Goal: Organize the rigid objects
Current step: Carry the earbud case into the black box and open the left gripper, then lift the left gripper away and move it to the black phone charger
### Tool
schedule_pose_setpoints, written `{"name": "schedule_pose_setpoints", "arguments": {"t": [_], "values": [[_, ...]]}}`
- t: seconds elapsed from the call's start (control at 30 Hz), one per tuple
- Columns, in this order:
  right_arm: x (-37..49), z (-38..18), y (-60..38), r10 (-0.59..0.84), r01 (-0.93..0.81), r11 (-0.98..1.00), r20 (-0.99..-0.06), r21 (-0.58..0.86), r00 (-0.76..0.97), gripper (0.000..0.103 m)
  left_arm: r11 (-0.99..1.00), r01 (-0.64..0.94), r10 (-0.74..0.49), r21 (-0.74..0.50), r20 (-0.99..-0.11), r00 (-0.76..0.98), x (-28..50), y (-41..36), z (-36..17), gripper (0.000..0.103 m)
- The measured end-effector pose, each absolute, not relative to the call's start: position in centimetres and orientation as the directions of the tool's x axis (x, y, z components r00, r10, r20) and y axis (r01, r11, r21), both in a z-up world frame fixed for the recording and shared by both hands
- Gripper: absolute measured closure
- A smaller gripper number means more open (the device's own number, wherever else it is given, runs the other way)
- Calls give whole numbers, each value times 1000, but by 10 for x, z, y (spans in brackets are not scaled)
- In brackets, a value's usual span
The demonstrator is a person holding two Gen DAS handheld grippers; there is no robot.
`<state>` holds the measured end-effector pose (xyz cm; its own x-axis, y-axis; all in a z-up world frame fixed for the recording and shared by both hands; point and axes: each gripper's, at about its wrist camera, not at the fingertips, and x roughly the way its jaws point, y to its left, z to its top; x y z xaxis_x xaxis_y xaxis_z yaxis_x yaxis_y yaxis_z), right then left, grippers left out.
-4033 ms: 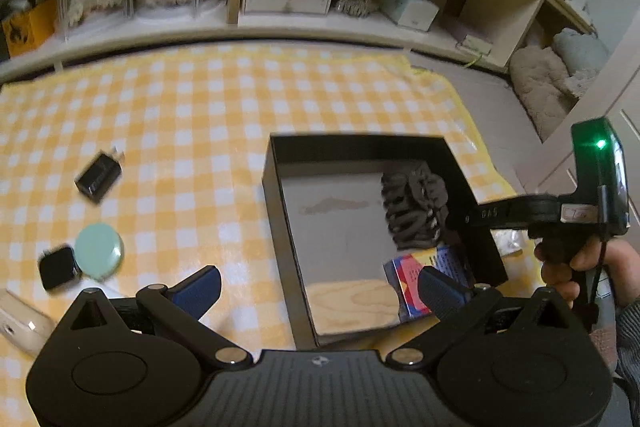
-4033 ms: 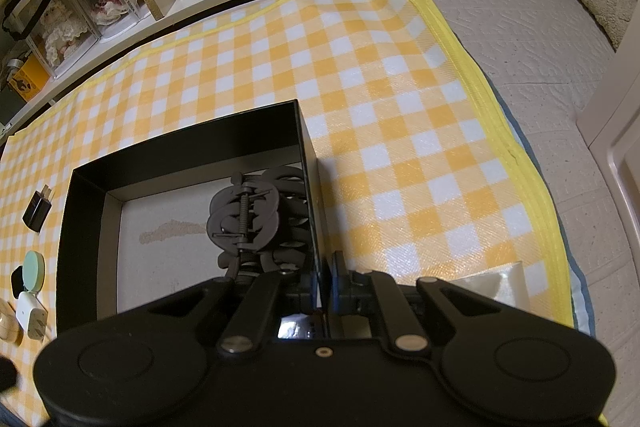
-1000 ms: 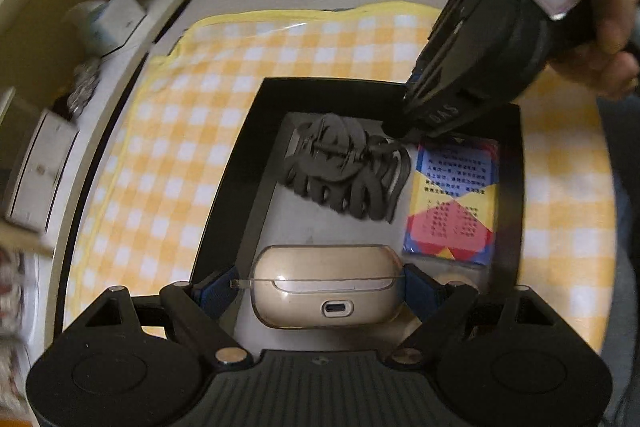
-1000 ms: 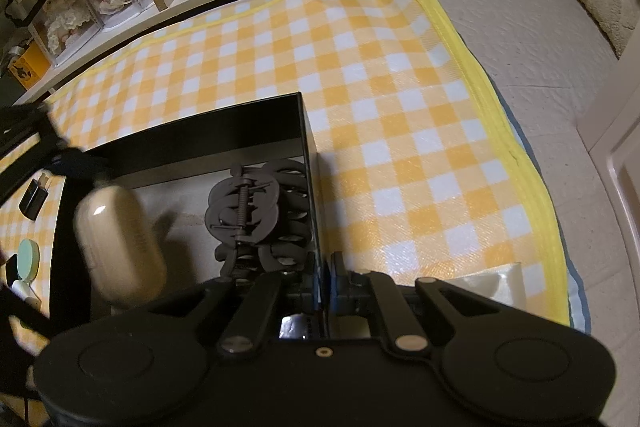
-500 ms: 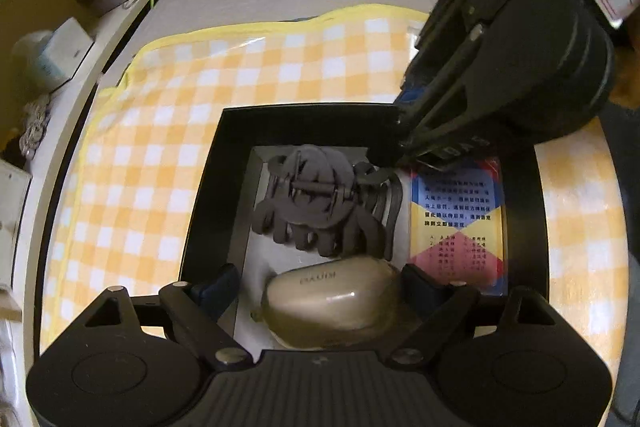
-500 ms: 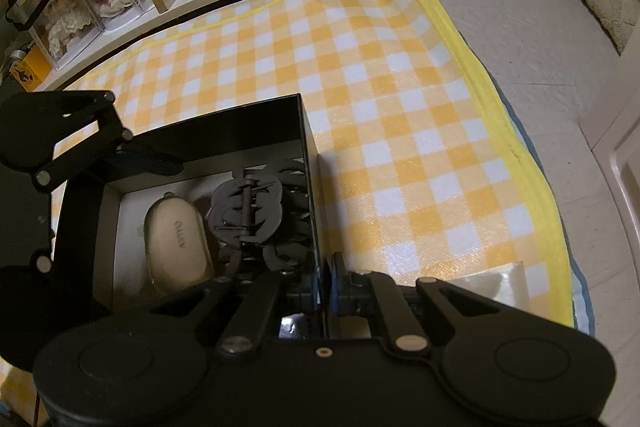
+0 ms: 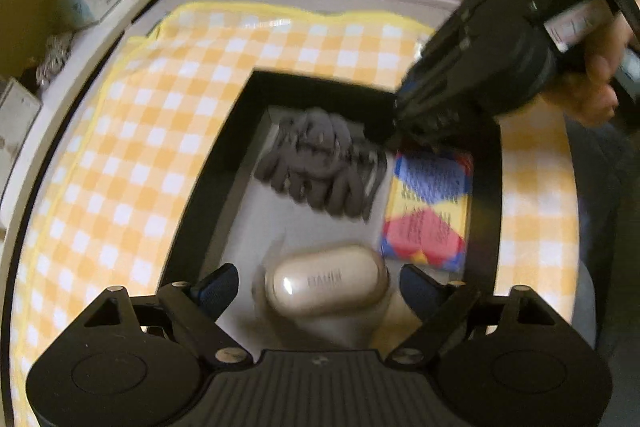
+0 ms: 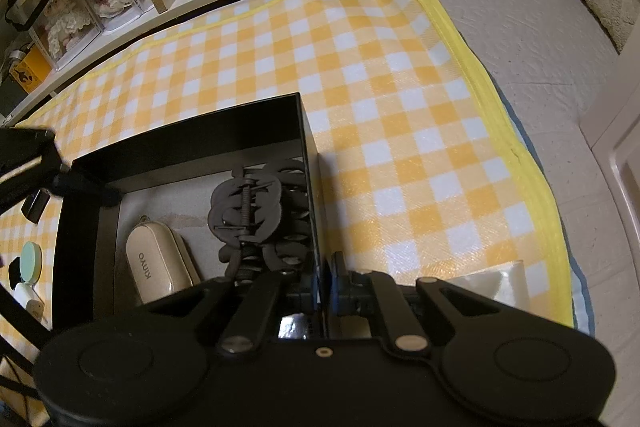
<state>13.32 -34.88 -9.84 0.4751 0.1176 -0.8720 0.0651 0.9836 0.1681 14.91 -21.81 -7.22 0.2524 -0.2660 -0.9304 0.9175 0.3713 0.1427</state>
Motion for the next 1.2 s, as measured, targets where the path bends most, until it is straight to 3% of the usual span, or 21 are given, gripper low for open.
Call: {"name": "schedule_pose_setpoints", "arguments": {"t": [0.07, 0.17, 0.27, 0.53, 0.9, 1.2], "values": [[133, -98, -349, 118, 65, 984, -872, 168, 475, 96, 362, 920, -220, 151, -945, 242, 148, -215, -74, 34], [133, -98, -349, 118, 65, 984, -872, 168, 475, 96, 326, 920, -128, 219, -954, 272, 144, -214, -81, 42], [133, -99, -349, 119, 65, 983, -872, 169, 476, 96, 304, 907, -64, 292, -943, 326, 144, -216, -93, 42], [133, -99, -349, 118, 65, 983, -872, 169, 476, 96, 329, 854, -54, 402, -895, 442, 153, -231, -104, 40], [133, -99, -349, 119, 66, 983, -871, 170, 476, 96, 405, 837, -72, 369, -899, 431, 166, -236, -105, 42], [134, -98, -349, 122, 67, 982, -869, 174, 479, 96, 535, 810, -168, 241, -909, 381, 146, -213, -76, 38]]}}
